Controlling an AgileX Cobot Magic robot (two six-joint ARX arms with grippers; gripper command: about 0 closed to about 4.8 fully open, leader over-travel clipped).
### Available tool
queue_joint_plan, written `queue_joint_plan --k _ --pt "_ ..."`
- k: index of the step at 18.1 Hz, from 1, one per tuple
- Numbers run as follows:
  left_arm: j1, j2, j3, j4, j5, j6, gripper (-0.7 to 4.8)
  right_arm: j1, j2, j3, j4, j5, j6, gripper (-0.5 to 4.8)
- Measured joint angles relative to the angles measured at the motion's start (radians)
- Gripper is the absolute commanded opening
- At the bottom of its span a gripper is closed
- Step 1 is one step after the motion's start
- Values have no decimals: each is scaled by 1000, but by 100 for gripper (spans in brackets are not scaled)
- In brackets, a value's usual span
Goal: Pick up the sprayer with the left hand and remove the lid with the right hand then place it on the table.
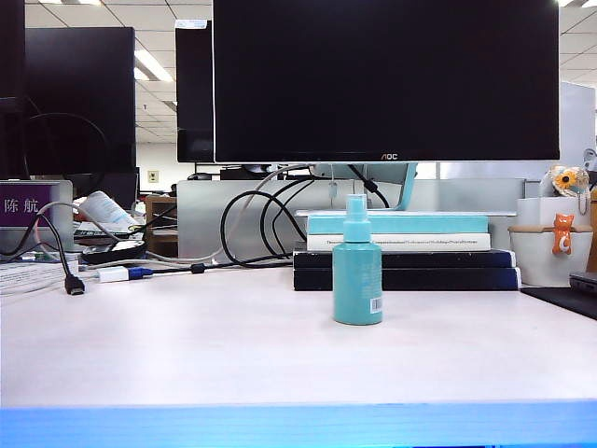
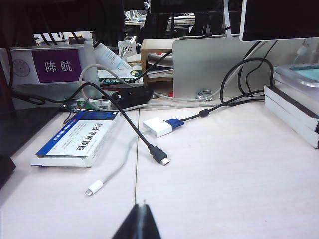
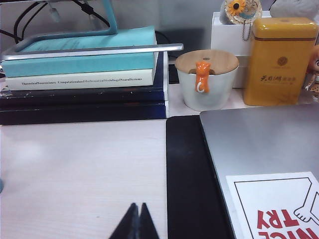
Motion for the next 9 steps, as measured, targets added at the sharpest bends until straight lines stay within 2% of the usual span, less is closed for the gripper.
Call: queue_joint_plan --k 7,8,9 --pt "0 0 0 0 0 3 -5 0 0 0 0 0 0 -6" --pt "0 0 0 87 71 -149 -5 0 0 0 45 -27 4 -6" --pt "0 0 3 156 101 -217 -5 0 0 1 85 -49 5 -6"
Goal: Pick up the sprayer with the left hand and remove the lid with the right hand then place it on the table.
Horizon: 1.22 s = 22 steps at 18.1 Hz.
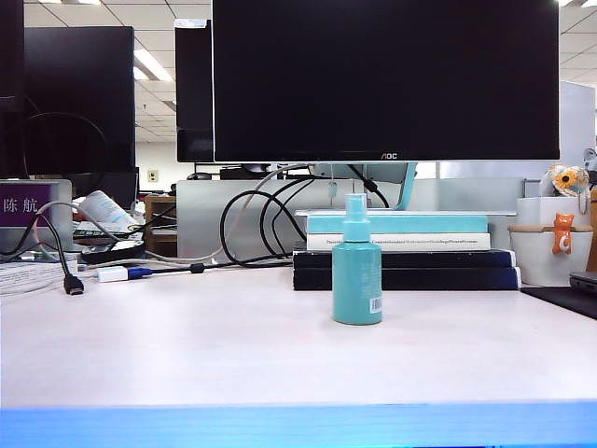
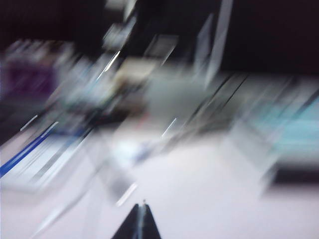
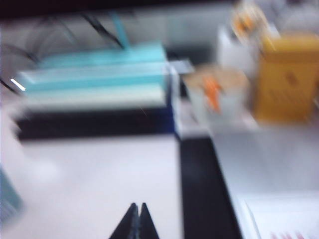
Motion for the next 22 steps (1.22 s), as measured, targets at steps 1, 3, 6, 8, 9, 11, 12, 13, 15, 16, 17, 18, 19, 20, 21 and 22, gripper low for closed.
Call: queue_joint_plan --k 1,3,6,8,9,11,12,13,15,16,17,18,19,20,21,22 --pt "-1 0 23 37 16 -71 -5 1 0 6 19 -6 0 -6" --pt "-1 3 114 50 25 -110 -5 2 8 79 19 10 2 -6" --pt "-1 55 229 13 19 -71 -1 2 92 179 98 68 3 -6" --pt "-1 139 278 -21 40 -66 336 2 192 243 146 80 3 -6" --pt "-1 203 322 -26 78 -66 479 3 267 309 183 69 3 -6" --pt "-1 341 413 12 213 -51 479 3 420 433 224 -44 5 -5" --pt "-1 412 437 45 295 -32 479 3 542 504 224 -158 5 28" --pt "-8 503 454 94 372 -13 479 4 649 557 208 -254 5 135" --pt "-44 646 461 172 435 18 479 3 842 639 174 -406 2 479" --pt "-79 734 462 206 460 60 479 -1 950 674 172 -478 -7 479" --pt "-119 816 463 223 476 107 479 -2 1014 689 163 -513 -16 479" --pt "-170 890 465 228 476 150 479 -1 1056 694 159 -525 -18 479" --pt "-214 954 465 229 472 182 479 -1 1090 694 159 -533 -26 479" --pt "-285 1071 472 291 419 204 479 -2 1141 694 158 -560 -31 479" --pt "-312 1123 476 332 394 206 479 -4 1158 694 156 -577 -33 479" --pt "-344 1191 485 381 373 210 479 -5 1178 694 156 -602 -46 479"
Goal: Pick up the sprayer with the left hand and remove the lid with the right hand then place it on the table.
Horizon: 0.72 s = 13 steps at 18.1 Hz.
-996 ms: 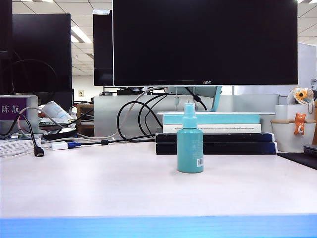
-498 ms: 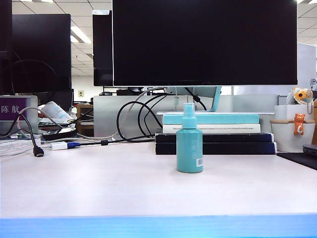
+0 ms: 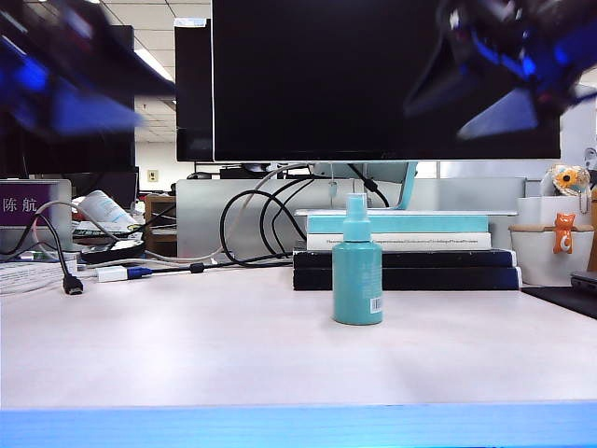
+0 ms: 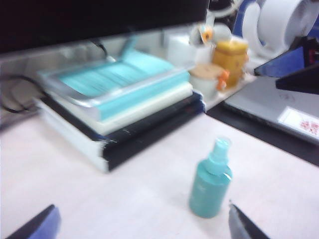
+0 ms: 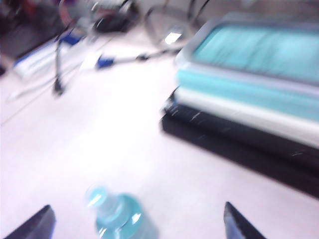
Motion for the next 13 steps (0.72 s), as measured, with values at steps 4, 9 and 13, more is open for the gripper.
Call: queue_joint_plan --k 4,9,13 --pt "-51 236 87 146 5 19 479 -14 29 1 -5 -74 -42 479" --pt "-78 588 261 143 334 102 479 -130 29 19 -35 -360 -48 479" --pt "-131 623 264 146 345 206 479 -188 29 29 -198 -439 -48 479"
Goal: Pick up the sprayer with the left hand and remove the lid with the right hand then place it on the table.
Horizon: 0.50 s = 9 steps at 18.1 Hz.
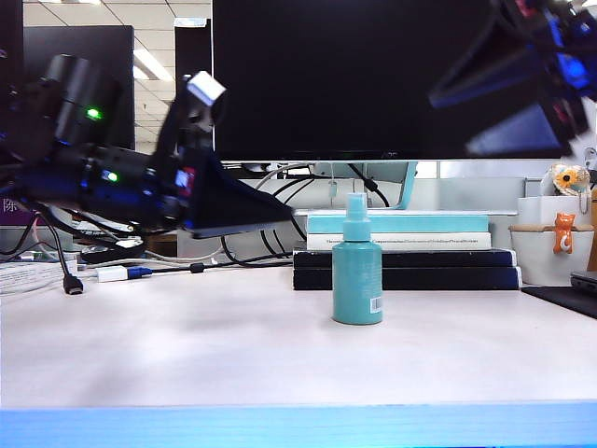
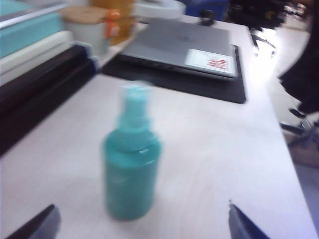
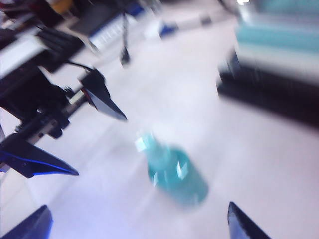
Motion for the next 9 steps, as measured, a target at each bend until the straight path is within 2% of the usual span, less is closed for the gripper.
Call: queue_joint_plan --k 3,9 --pt "-44 35 31 -5 -47 35 479 -7 0 0 -88 21 -9 479" --pt "-61 198 219 -16 -69 -50 479 -7 -1 0 -171 29 -42 479"
